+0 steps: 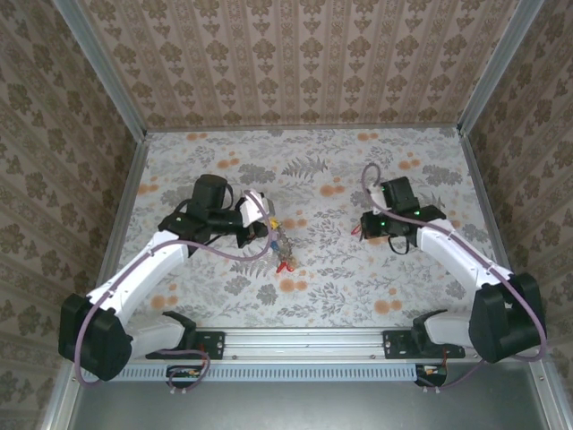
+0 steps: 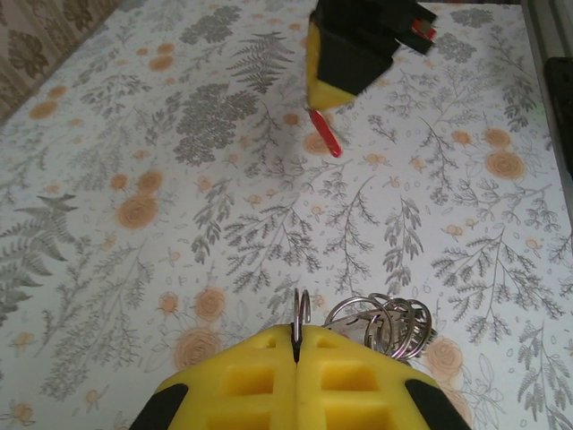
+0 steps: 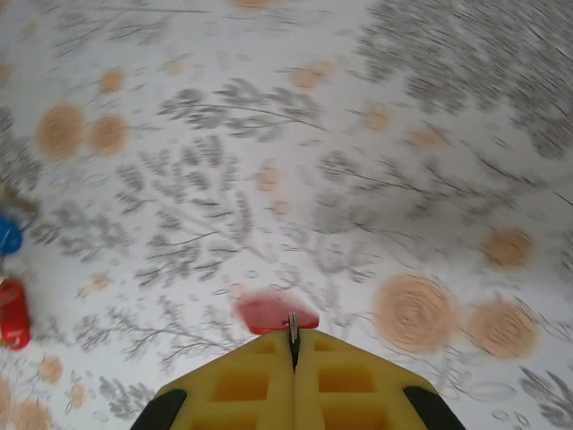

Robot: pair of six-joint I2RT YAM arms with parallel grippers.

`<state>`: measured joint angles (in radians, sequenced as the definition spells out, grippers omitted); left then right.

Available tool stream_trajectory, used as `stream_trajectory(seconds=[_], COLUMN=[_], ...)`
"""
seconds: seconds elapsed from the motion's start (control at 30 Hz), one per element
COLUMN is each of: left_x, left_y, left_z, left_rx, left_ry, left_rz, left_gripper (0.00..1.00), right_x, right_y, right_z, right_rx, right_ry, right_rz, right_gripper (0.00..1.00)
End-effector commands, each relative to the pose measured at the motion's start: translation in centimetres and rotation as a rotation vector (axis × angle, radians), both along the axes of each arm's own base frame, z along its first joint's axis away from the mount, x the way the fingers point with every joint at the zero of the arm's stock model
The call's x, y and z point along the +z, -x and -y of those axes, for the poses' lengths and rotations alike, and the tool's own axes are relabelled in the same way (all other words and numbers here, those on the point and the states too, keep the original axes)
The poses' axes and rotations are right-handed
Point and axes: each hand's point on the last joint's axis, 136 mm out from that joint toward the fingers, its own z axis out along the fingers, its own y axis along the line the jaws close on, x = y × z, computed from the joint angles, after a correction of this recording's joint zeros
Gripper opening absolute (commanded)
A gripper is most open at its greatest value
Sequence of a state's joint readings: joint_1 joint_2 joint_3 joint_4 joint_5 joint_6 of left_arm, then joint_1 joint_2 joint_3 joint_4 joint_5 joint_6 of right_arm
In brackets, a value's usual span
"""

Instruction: Put the keys on the keyring

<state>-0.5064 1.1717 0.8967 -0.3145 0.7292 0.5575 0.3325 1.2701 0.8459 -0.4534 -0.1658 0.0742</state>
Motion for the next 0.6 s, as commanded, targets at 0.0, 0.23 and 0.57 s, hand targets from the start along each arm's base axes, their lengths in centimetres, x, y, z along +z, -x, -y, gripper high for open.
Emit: stream_trajectory(seconds=[0.0, 0.23, 0.57], left_x=[2.1, 1.8, 2.0], left_y=[0.2, 0.2, -0.4], left_z=[0.3, 0.8, 1.5], left_rx=[-0.044, -0.041, -0.013], left_ry=[0.033, 0.030, 0.062], left_rz=[0.041, 0.100, 0.115], left_gripper=[0.00, 0.00, 0.00], right_x=[1.3, 6.4, 10.2], right_y=[0.8, 3.5, 3.9], right_z=[-2.4, -8.4, -13.2], right_rx=[0.193, 0.429, 0.493], right_ry=[0.001, -0.253, -0.373], right_rz=[0.104, 0.262, 0.326], right_gripper=[0.00, 0.00, 0.00])
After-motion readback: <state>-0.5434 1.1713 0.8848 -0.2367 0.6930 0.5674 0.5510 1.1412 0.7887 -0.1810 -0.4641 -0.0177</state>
